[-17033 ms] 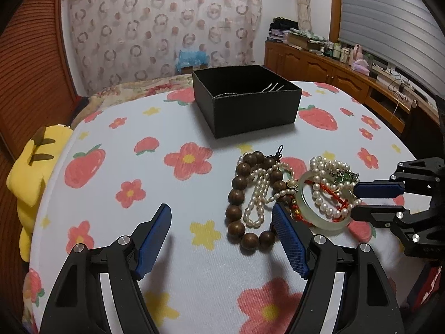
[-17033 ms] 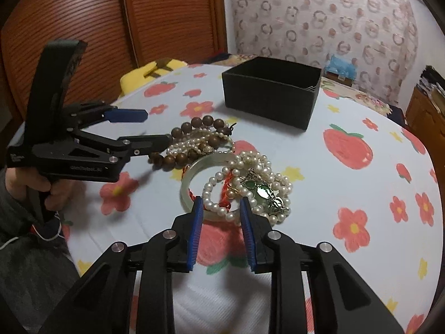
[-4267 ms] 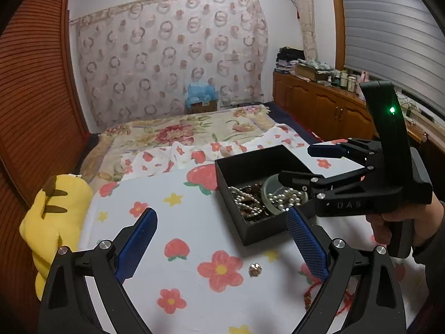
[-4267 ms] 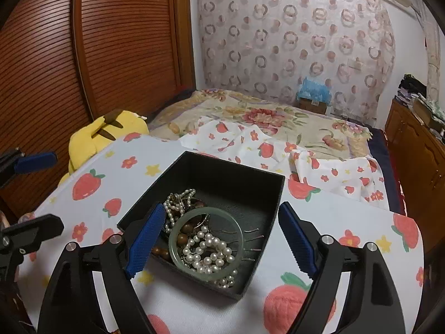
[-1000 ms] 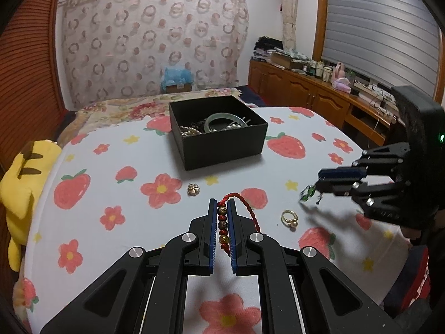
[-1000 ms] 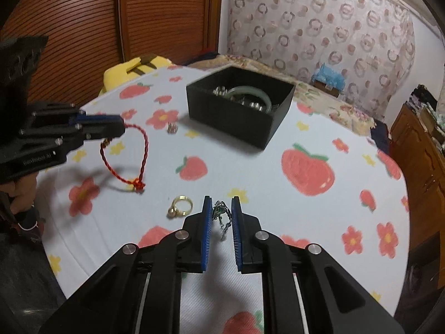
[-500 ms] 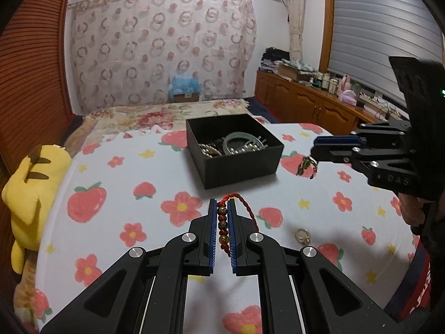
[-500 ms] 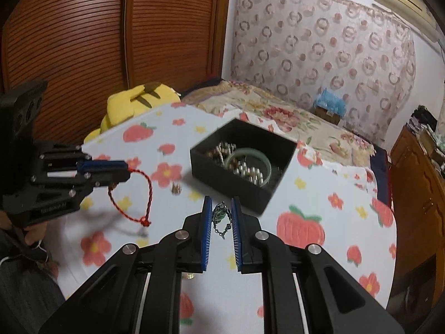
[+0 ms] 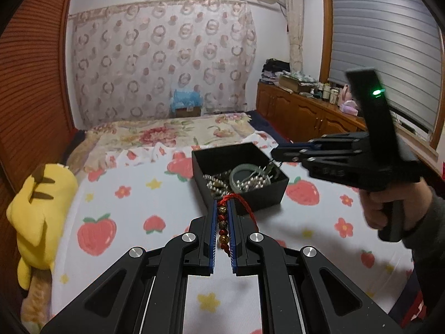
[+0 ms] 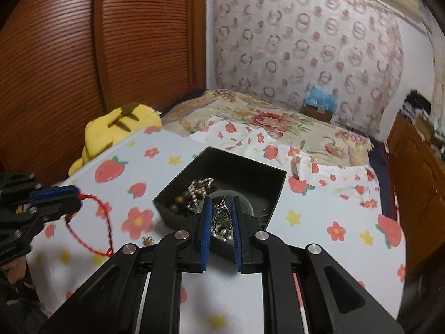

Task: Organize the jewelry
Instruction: 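Lift the red bracelet and green pendant and carry both over the black box, then lower both pieces into the black box and open both tools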

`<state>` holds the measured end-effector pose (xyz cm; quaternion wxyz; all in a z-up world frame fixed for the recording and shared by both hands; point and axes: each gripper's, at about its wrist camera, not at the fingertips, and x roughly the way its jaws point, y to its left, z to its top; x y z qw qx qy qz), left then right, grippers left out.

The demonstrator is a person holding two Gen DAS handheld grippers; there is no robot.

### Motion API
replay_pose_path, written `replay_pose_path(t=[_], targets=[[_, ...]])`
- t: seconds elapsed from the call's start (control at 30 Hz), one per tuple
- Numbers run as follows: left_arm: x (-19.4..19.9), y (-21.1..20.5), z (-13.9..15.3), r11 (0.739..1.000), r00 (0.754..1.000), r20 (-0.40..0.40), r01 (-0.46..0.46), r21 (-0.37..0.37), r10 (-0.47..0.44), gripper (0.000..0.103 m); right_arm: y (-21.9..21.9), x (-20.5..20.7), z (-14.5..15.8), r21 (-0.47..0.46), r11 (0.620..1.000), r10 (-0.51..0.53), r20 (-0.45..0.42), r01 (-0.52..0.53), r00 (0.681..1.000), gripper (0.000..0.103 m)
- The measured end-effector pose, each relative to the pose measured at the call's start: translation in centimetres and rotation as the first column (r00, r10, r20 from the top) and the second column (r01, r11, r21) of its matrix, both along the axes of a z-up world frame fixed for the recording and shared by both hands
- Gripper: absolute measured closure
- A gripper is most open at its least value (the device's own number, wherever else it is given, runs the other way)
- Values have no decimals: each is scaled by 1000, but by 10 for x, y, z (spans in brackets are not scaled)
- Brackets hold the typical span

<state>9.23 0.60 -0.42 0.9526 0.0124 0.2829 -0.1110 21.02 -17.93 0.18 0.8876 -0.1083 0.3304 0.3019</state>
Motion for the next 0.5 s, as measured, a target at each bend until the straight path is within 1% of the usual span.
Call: replay_pose_path(t=[0.1,0.2,0.37,0.5], targets=[[8,-6,4,1000,1000,10,8,14,-8,96,2,10,-4,5,1000,-12,-13,12,1000,87],[19,-12,3,999,1000,17,20,26,-21,96,3,17,-7,11,999,-36,-8,36,999,86],[40,-17,-4,999,1000,8,10,40,-11,96,1,26,-10,16,999,-44,-23,44,999,85],[56,-20,-2,999,1000,17,0,47,0,96,-3,28,-10,30,999,-39,-30,40,999,84]])
